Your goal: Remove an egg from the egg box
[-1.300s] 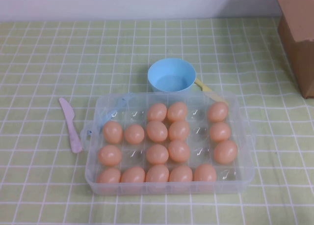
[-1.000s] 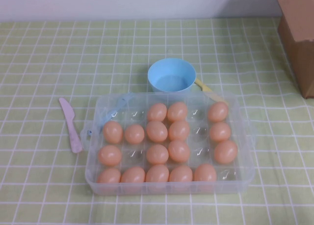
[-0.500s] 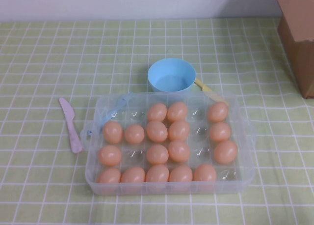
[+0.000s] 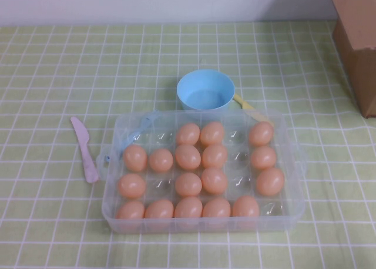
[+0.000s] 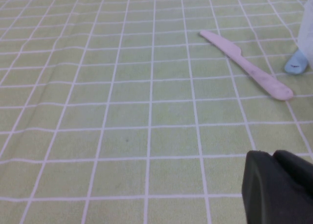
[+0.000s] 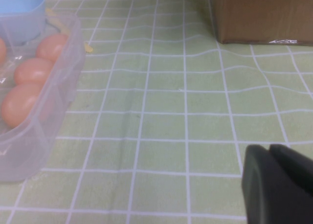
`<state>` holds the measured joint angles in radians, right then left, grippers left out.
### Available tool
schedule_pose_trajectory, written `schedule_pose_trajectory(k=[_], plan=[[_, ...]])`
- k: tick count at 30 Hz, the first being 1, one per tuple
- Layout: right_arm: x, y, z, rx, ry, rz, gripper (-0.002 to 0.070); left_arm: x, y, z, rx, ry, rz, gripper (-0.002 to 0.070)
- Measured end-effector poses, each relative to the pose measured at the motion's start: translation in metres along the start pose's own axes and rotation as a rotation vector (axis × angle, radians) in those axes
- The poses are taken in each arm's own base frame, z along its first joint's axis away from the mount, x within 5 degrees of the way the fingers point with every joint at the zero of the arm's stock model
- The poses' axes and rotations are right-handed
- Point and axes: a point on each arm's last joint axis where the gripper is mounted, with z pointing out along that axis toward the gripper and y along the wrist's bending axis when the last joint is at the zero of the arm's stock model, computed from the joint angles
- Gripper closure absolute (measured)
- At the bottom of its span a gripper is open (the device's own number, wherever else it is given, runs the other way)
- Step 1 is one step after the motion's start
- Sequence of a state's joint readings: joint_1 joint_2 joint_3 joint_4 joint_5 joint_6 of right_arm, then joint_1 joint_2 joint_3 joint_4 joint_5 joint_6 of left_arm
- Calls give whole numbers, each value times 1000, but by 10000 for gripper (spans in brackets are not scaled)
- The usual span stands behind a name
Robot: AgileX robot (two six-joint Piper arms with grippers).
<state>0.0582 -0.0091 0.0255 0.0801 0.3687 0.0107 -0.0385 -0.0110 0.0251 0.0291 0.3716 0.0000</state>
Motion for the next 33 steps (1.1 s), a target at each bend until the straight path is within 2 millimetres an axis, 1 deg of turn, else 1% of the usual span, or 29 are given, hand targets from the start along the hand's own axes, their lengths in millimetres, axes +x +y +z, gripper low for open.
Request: schedule_pose_trajectory(k=[6,8,9,11,13,15,17,25,28,31,33], plan=[[0,0,0,0,0,0,694,0,0,0,0,-2,0,679],[0,0,0,0,0,0,694,-3,-1,0,11,-29,-51,679],[0,0,0,0,0,0,694,-4,-2,0,21,-45,-95,679],[0,0,0,0,0,0,694,-12,-4,-1,70,-129,-328,679],[0,0,0,0,0,0,694,-20,-5,-2,107,-201,-520,679],[0,0,0,0,0,0,694,-26,-3,-4,125,-270,-628,679],[0,0,0,0,0,0,694,-30,-1,-5,129,-317,-668,679],[0,0,0,0,0,0,694,-34,0,-6,131,-365,-704,679],[0,0,0,0,0,0,694,-37,-5,-10,158,-268,-694,679],[0,0,0,0,0,0,694,-57,-12,-18,187,-99,-548,679],[0,0,0,0,0,0,694,-75,-17,-21,208,27,-421,679]])
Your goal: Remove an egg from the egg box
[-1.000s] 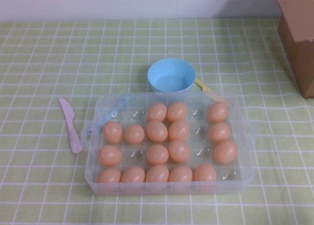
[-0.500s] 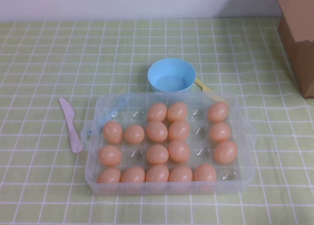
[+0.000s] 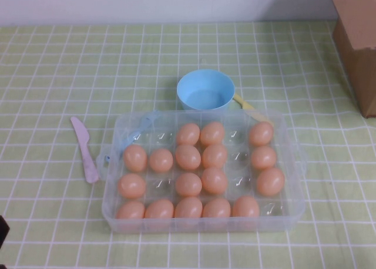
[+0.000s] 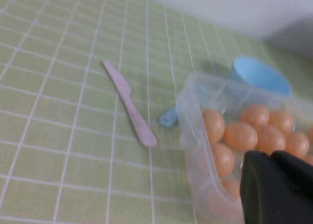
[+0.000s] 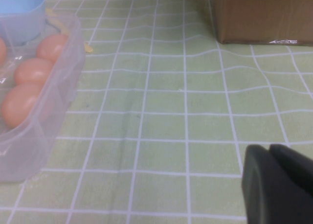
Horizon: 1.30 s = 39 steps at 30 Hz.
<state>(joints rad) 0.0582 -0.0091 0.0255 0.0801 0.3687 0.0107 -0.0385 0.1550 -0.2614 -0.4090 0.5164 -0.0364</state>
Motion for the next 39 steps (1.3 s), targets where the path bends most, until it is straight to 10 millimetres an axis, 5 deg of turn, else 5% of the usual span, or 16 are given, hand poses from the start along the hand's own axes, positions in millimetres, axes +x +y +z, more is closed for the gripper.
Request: schedule_pose_trajectory(k=[7,14,21,27,35,39], plan=[[0,0,0,0,-3,0,694,-52,-28,18,30,410,307,679],[0,0,0,0,-2,0,694,-74,-45,87,119,733,476,679],[0,0,0,0,-5,0,694,-67,-92,157,242,910,681,679],[0,0,0,0,-5,0,694,-42,-127,206,314,1053,768,679],[0,0,0,0,-5,0,694,-16,-148,240,348,1160,820,673],[0,0,0,0,-5,0,694,-7,-153,246,358,1164,833,575]])
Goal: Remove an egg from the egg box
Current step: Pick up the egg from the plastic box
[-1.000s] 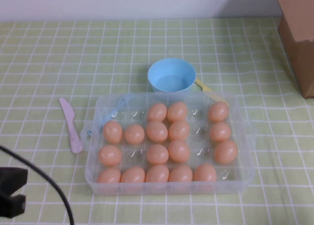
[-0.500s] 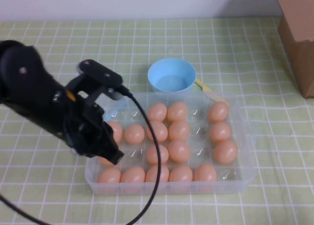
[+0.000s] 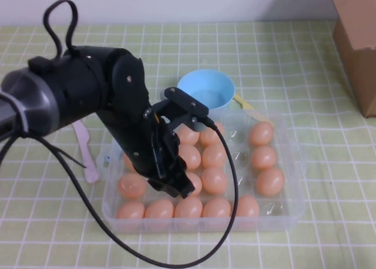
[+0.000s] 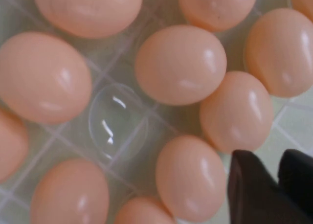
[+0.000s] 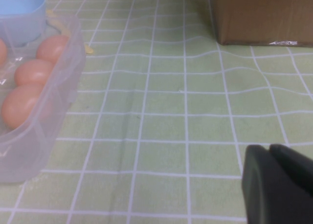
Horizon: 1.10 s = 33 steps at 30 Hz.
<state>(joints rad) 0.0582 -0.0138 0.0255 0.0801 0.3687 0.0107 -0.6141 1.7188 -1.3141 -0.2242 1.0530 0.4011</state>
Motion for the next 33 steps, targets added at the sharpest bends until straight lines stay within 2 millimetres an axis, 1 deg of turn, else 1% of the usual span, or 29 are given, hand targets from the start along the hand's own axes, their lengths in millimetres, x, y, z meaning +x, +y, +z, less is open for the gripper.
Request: schedule_pose_trajectory(k=[3,5,8,13,20,33], plan=[[0,0,0,0,0,0,694,-4,-1,8,0,0,4,460],[0,0,0,0,0,0,694,-5,-1,13,0,3,-5,402],[0,0,0,0,0,0,694,-8,0,23,6,9,-16,363],[0,0,0,0,0,0,694,-13,1,43,14,29,-41,349],[0,0,0,0,0,0,694,-14,-5,58,32,58,-35,346],[0,0,0,0,0,0,694,-17,-4,67,38,68,-41,335]])
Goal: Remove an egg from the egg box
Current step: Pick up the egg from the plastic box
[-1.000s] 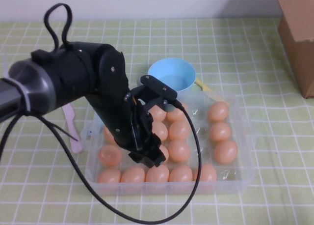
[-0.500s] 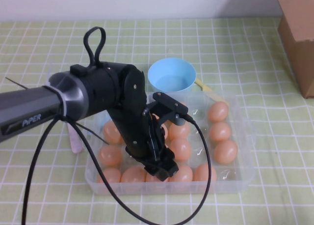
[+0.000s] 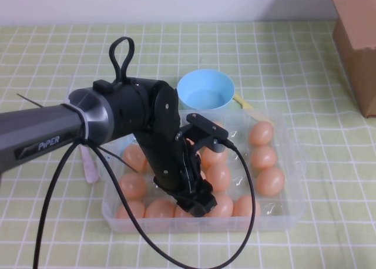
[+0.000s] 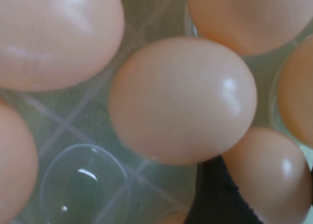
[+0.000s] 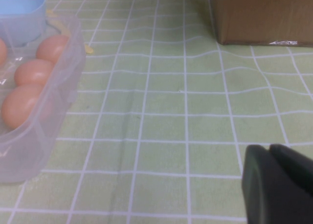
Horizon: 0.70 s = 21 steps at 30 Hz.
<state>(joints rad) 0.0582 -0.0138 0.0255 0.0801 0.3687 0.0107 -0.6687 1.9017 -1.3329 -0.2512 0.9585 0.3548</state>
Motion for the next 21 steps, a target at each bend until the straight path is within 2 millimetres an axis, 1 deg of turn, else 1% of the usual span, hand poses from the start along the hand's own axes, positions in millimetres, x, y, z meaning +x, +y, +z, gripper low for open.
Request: schedule_pose_trajectory(k=[4,6,9,13,14,16,18,19,21], plan=[[0,0,0,0,0,0,694,0,1,2,-2,6,2,316],[0,0,0,0,0,0,694,0,0,7,-3,20,7,274],[0,0,0,0,0,0,694,-1,0,8,-13,21,16,222],[0,0,0,0,0,0,694,-1,1,8,-17,19,18,204],[0,0,0,0,0,0,694,-1,1,8,-17,20,19,208],[0,0,0,0,0,0,694,-1,1,7,-17,22,21,237],[0,0,0,0,0,0,694,-4,0,1,-18,22,27,297],[0,0,0,0,0,0,694,-6,-1,-4,-21,17,34,324],[0,0,0,0,0,0,694,-10,-2,-20,-38,-10,53,329]])
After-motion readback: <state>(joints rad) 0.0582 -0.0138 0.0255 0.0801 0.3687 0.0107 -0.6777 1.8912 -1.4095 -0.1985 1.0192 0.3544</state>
